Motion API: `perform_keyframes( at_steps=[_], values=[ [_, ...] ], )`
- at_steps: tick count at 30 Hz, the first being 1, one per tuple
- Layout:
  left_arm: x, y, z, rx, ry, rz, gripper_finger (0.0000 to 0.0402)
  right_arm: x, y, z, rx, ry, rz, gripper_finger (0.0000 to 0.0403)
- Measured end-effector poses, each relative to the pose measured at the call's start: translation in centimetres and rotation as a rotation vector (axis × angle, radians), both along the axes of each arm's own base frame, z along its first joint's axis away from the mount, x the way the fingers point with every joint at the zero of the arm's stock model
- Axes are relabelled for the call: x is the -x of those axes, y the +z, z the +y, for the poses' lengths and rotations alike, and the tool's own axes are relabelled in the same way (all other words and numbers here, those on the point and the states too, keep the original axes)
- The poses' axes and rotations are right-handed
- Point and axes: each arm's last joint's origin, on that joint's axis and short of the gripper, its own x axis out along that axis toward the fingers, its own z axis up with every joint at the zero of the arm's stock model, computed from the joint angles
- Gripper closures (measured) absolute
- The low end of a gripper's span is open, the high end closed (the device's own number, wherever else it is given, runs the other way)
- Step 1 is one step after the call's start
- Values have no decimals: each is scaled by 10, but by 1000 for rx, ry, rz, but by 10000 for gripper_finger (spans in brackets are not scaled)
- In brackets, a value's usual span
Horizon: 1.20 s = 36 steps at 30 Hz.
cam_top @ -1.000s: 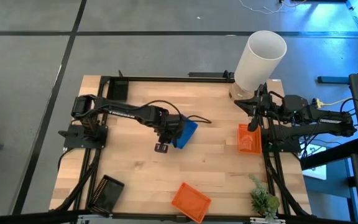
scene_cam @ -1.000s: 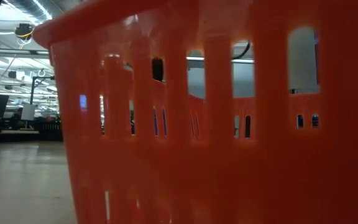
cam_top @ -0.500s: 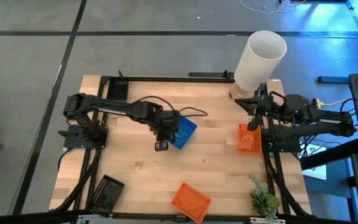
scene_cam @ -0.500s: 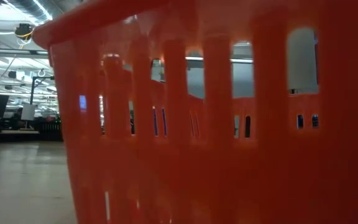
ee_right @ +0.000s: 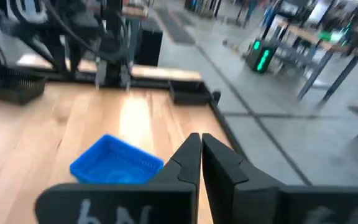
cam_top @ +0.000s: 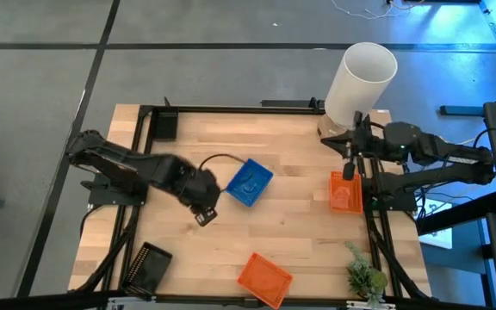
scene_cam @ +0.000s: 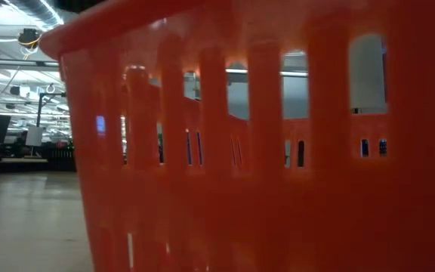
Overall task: Stack baskets by color
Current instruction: Stack the bottom black bin on the top black bin
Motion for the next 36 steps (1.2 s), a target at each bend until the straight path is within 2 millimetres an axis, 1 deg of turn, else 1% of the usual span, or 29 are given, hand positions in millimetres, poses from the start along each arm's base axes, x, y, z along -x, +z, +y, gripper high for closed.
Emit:
perform_keyframes(
  at_steps=[3, 7, 12, 15, 17, 21, 24, 27, 36],
  values=[
    [13, -2, -19, 36, 106, 63, 320, -11, 9, 1, -20, 41, 38, 386],
    [27, -5, -47, 88, 208, 88, 320, -25, 22, 4, -47, 132, 45, 386],
    [52, -17, -84, 121, 272, 130, 320, -39, 34, 4, -78, 142, 73, 386],
    [66, -31, -105, 160, 297, 131, 320, -46, 37, 5, -102, 142, 79, 386],
    [70, -44, -119, 202, 298, 110, 320, -51, 38, 5, -111, 156, 84, 386],
    [78, -64, -142, 292, 236, 56, 320, -57, 38, 5, -113, 158, 89, 386],
    [83, -77, -151, 343, 196, 38, 320, -60, 37, 5, -113, 158, 90, 386],
    [86, -87, -151, 356, 209, 38, 320, -62, 38, 5, -112, 159, 75, 386],
    [95, -99, -150, 320, 222, 66, 320, -63, 39, 5, -139, 151, 54, 386]
  ],
)
